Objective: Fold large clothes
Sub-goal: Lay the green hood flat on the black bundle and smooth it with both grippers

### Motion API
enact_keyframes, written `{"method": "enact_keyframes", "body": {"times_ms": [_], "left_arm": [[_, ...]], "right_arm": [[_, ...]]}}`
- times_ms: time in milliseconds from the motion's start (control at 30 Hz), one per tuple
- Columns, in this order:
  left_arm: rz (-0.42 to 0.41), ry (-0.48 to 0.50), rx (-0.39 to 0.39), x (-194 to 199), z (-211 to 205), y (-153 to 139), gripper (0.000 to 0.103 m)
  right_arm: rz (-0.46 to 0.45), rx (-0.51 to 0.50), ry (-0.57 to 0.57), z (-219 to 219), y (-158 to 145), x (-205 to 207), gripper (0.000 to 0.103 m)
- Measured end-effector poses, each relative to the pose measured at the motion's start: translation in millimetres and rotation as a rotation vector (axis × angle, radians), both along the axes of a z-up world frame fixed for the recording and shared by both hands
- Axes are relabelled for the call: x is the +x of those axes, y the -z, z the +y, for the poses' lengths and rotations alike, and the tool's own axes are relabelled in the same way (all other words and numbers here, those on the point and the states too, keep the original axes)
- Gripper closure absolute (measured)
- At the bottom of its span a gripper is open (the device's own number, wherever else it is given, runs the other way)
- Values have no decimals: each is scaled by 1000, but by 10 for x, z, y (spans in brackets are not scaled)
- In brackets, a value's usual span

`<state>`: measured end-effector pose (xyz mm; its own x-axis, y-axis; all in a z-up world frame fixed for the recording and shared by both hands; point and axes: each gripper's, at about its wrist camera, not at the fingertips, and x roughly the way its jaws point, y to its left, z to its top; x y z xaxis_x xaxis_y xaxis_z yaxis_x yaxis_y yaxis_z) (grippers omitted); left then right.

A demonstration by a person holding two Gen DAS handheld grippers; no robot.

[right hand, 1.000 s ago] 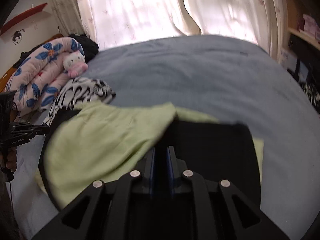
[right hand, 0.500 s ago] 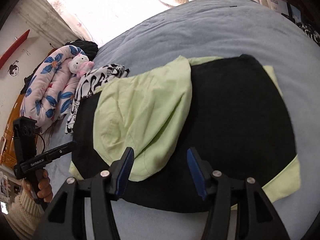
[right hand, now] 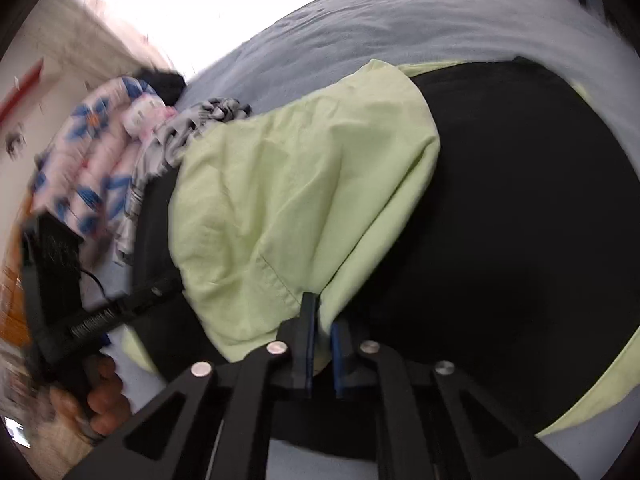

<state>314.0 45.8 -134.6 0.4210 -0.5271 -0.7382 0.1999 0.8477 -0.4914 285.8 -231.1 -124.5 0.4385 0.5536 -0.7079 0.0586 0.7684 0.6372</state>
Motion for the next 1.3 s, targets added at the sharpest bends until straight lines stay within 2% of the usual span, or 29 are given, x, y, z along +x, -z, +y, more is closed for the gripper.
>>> {"method": "enact_keyframes", "body": {"times_ms": [33,67,100,133,167,233,300,333,433,467,533,600,633,667,733,800,867,933,1000,1133,1200,1300], "left_arm": [[-45,4,-14,-76,9,-120,103],[-82,5,-17,-151,20,-216,103],[-102,5,-10,-196,28,-258,103],[-117,6,15,-238,23,-264,103],[-122,12,74,-270,-1,-201,103],[-72,25,183,-237,-61,33,103],[-14,34,238,-229,-33,275,103],[-13,36,240,-249,-15,325,103],[-37,44,225,-301,-1,229,102],[-54,46,223,-318,-10,152,98],[-102,48,217,-358,-29,-13,93],[-167,46,207,-394,-62,-200,85],[-205,36,198,-383,-104,-318,78],[-233,25,186,-355,-136,-399,77],[-262,13,158,-255,-239,-512,77],[-255,1,136,-75,-291,-568,77],[-236,-23,119,62,-305,-553,77],[-218,-30,104,165,-299,-487,77],[-199,-41,127,231,-343,-344,77],[-140,-58,227,282,-364,95,77],[-131,-46,269,271,-342,262,80],[-181,-27,303,185,-349,288,80]], "right_arm": [[-8,124,24,-73,-14,-68,99],[-20,207,48,-126,-12,-144,99],[-22,231,61,-140,19,-194,99],[-13,198,74,-138,85,-229,99],[19,147,88,-134,219,-251,99],[105,138,124,-169,525,-286,99],[75,129,127,-172,565,-342,100],[59,84,120,-143,508,-358,98],[17,-149,70,14,215,-396,81],[-5,-239,64,63,96,-422,74],[-71,-358,70,118,-129,-482,67],[-163,-421,88,164,-378,-513,62],[-191,-425,91,168,-428,-510,60],[-218,-423,90,200,-501,-468,60],[-247,-407,66,306,-585,-289,59],[-253,-392,40,411,-582,-95,60],[-253,-385,12,544,-529,99,59],[-216,-385,-28,647,-386,297,60],[-192,-414,-44,675,-235,383,60],[-173,-583,-22,474,6,415,64],[-180,-593,4,285,63,378,82],[-166,-581,57,28,119,264,84]]}}
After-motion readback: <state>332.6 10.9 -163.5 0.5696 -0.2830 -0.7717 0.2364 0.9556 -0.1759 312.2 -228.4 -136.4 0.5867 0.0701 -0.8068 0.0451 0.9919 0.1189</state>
